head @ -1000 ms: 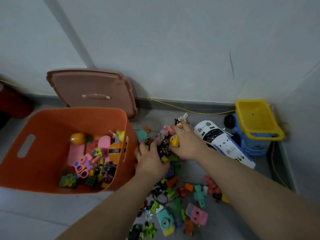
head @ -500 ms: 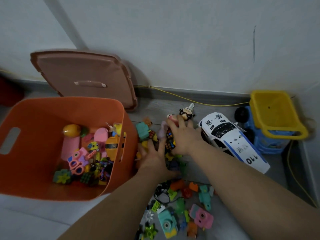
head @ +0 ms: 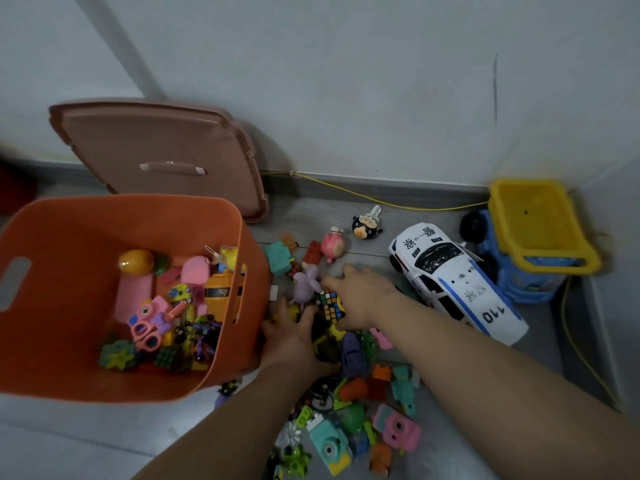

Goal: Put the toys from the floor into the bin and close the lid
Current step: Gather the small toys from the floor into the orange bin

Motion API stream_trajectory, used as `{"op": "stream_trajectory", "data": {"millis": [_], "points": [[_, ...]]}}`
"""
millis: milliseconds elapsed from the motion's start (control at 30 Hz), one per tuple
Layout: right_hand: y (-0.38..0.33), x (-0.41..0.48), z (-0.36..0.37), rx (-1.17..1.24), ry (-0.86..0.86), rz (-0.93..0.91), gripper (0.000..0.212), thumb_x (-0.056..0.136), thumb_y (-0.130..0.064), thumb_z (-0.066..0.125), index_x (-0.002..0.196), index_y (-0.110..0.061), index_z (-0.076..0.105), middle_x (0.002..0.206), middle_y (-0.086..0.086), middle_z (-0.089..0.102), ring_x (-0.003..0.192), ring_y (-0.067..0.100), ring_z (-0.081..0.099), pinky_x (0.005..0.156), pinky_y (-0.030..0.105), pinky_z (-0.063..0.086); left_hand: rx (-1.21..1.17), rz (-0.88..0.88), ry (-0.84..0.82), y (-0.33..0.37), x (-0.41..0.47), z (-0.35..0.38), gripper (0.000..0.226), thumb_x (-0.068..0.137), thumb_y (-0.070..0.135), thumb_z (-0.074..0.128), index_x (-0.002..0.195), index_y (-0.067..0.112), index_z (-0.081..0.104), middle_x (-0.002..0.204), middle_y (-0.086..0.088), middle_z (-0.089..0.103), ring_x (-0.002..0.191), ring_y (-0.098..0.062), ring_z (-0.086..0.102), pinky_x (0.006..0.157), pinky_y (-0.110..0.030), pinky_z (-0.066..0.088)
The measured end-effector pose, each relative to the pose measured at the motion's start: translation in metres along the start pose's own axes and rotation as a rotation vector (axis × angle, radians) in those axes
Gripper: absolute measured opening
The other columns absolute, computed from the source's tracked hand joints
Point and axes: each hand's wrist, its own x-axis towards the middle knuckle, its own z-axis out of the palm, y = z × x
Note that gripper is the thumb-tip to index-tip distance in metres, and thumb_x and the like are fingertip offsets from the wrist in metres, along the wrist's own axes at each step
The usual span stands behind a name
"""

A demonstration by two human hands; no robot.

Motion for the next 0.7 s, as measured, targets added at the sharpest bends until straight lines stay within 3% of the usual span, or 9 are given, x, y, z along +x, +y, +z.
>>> {"op": "stream_trajectory", "data": {"millis": [133, 233, 367, 500, 600, 700], "points": [[-0.003, -0.010, 0.006, 0.050, 0.015, -0.053, 0.088, 0.075, -0.051, 0.075, 0.148, -0.040, 0.026, 0.129, 0.012, 0.043, 0.115, 0.039, 0.049, 0.084, 0.041, 0.046, -0.136, -0.050, 0.025, 0.001, -0.017, 0.009, 0.095, 0.061, 0.064, 0.076, 0.138, 0.045, 0.025, 0.152, -0.003, -0.009, 0.124, -0.044, 0.036, 0.096, -0.044, 0.047], [-0.003, -0.020, 0.007, 0.175, 0.035, -0.017, 0.085, 0.073, -0.048, 0.077, 0.144, -0.039, 0.030, 0.127, 0.010, 0.043, 0.114, 0.037, 0.051, 0.086, 0.043, 0.049, -0.280, -0.078, 0.104, -0.004, -0.025, 0.017, 0.082, 0.064, 0.061, 0.073, 0.132, 0.041, 0.032, 0.146, -0.004, 0.013, 0.115, -0.040, 0.051, 0.087, -0.042, 0.052], [0.006, -0.035, 0.002, 0.335, 0.120, 0.065, 0.080, 0.068, -0.049, 0.077, 0.136, -0.037, 0.037, 0.117, 0.003, 0.042, 0.108, 0.030, 0.053, 0.085, 0.041, 0.053, -0.424, -0.095, 0.146, -0.009, -0.034, 0.018, 0.050, 0.073, 0.033, 0.078, 0.105, 0.034, 0.040, 0.136, -0.002, 0.027, 0.095, -0.035, 0.061, 0.077, -0.042, 0.055], [0.013, -0.053, -0.004, 0.416, 0.208, 0.076, 0.082, 0.068, -0.048, 0.077, 0.139, -0.037, 0.036, 0.116, 0.001, 0.043, 0.106, 0.025, 0.052, 0.086, 0.037, 0.051, -0.557, -0.096, 0.195, -0.002, -0.040, 0.008, 0.041, 0.076, 0.019, 0.072, 0.100, 0.031, 0.041, 0.127, -0.001, 0.034, 0.087, -0.031, 0.054, 0.071, -0.036, 0.047], [0.014, -0.065, -0.012, 0.457, 0.316, 0.082, 0.084, 0.067, -0.053, 0.076, 0.140, -0.040, 0.036, 0.117, -0.001, 0.044, 0.106, 0.020, 0.049, 0.088, 0.037, 0.048, -0.614, -0.023, 0.275, 0.008, -0.042, -0.008, 0.042, 0.076, 0.013, 0.071, 0.098, 0.034, 0.042, 0.126, 0.002, 0.036, 0.099, -0.029, 0.054, 0.079, -0.042, 0.051], [0.012, -0.074, -0.028, 0.543, 0.427, 0.097, 0.083, 0.068, -0.046, 0.079, 0.139, -0.040, 0.037, 0.113, -0.003, 0.042, 0.103, 0.018, 0.050, 0.084, 0.033, 0.046, -0.676, 0.076, 0.345, 0.022, -0.048, -0.034, 0.045, 0.076, 0.008, 0.069, 0.098, 0.036, 0.041, 0.123, 0.007, 0.034, 0.090, -0.020, 0.056, 0.073, -0.041, 0.054]]}}
